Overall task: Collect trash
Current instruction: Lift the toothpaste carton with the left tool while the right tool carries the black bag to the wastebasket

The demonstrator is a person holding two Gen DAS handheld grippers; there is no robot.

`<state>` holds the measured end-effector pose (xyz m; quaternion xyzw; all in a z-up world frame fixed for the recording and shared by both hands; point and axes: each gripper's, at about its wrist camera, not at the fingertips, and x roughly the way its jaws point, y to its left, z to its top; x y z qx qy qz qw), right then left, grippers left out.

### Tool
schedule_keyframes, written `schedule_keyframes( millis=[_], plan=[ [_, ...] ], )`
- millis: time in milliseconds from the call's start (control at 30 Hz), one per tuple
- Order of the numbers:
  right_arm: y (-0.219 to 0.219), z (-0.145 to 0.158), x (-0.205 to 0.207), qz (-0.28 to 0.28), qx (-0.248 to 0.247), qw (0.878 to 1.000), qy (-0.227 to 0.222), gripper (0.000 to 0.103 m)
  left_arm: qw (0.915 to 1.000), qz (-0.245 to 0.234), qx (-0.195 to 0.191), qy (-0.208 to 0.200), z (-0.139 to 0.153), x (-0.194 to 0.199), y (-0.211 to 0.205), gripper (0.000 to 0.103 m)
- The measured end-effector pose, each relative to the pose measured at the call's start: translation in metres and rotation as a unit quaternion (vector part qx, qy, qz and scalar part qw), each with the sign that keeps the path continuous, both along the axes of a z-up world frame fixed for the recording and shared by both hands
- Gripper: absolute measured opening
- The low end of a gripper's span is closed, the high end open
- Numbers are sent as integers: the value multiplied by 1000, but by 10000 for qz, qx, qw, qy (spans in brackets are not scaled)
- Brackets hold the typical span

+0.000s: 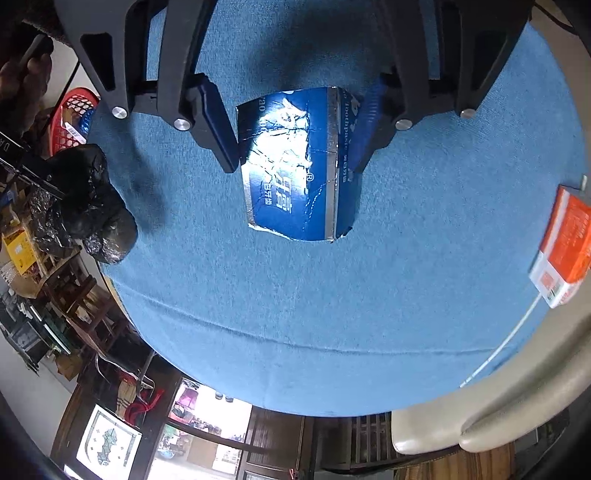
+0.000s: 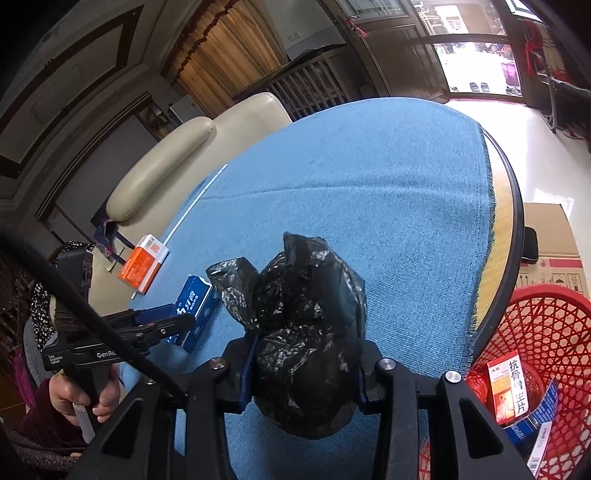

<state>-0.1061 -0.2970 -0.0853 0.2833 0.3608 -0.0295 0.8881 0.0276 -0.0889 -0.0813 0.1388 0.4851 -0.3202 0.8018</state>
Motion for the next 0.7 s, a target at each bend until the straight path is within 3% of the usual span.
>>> schedule_keyframes(
  millis=[200,467,700],
  plan=[
    [-12,4,-9,-117,5,9999,-50,43,9998,-67,126,-131,15,0,-24,57],
    [-40,9,-39,-591,-52,9982,-79,43,9948,-790,171,-627,45,-22,-91,57],
    [-67,10,-77,-1137,-17,9935,-80,43,9843,-1522,287,-849,53,-52,-144,57]
  ],
)
